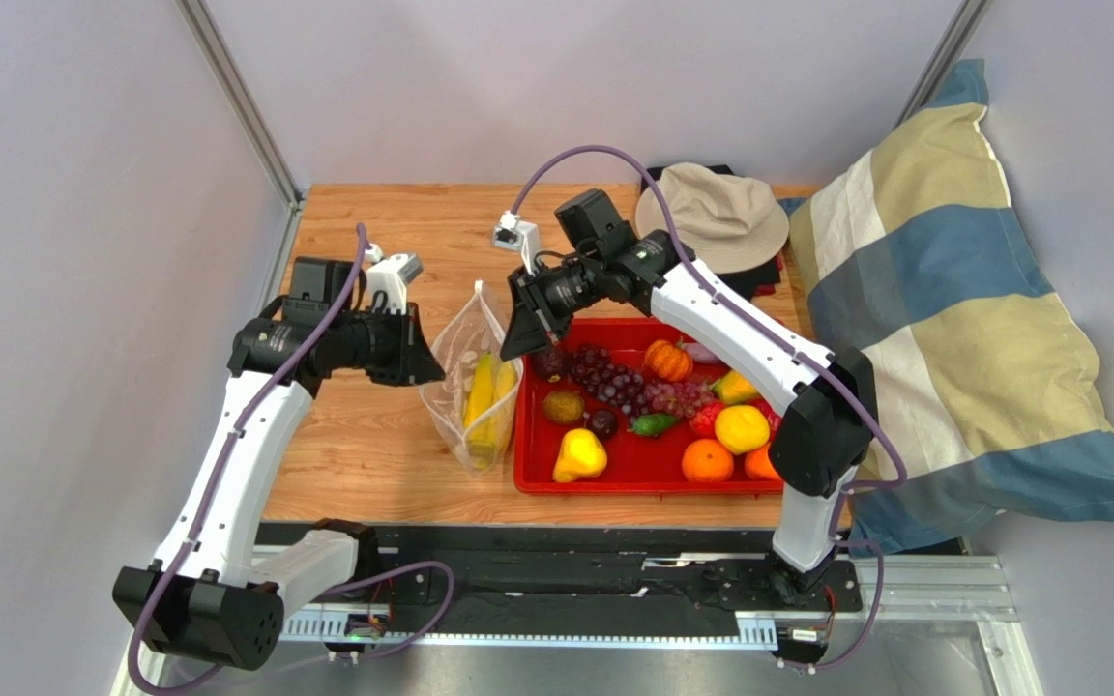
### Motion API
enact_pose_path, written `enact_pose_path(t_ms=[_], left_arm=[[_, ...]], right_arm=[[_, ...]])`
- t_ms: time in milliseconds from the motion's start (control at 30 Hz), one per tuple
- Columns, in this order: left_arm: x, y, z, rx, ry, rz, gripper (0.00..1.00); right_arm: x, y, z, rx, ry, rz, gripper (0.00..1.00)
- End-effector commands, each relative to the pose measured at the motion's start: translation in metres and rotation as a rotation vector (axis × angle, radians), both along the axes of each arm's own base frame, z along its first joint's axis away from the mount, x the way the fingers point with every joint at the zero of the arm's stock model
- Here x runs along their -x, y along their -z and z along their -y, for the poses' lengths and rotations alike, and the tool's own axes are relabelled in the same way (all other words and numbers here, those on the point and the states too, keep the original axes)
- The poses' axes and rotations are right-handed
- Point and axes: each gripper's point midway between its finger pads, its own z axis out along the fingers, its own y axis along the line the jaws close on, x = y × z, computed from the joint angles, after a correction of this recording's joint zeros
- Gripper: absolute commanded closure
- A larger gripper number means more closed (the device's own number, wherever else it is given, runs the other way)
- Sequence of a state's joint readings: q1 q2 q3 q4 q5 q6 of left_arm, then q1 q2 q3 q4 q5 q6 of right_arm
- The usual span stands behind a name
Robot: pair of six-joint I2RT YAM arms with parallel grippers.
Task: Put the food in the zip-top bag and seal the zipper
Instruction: Adjust the zipper food storage bag at the center of the board.
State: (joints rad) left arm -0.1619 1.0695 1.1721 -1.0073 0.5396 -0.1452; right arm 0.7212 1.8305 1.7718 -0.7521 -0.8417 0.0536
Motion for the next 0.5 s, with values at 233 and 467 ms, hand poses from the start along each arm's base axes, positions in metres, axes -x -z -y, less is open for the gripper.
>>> enact_pose_path(t_ms=[233,467], left_arm=[[-0.015,-0.014,0.013,0.082,-0.056,0.007,1.00],[-0.050,-0.004,0.033,0.114,-0.075,-0.074,1.00]], right_arm=[[-0.055,0.010,0.060,0.156,0.015,0.189,0.86],[-0.075,0.007,0.105,0.210,0.153,0.173,0.07]])
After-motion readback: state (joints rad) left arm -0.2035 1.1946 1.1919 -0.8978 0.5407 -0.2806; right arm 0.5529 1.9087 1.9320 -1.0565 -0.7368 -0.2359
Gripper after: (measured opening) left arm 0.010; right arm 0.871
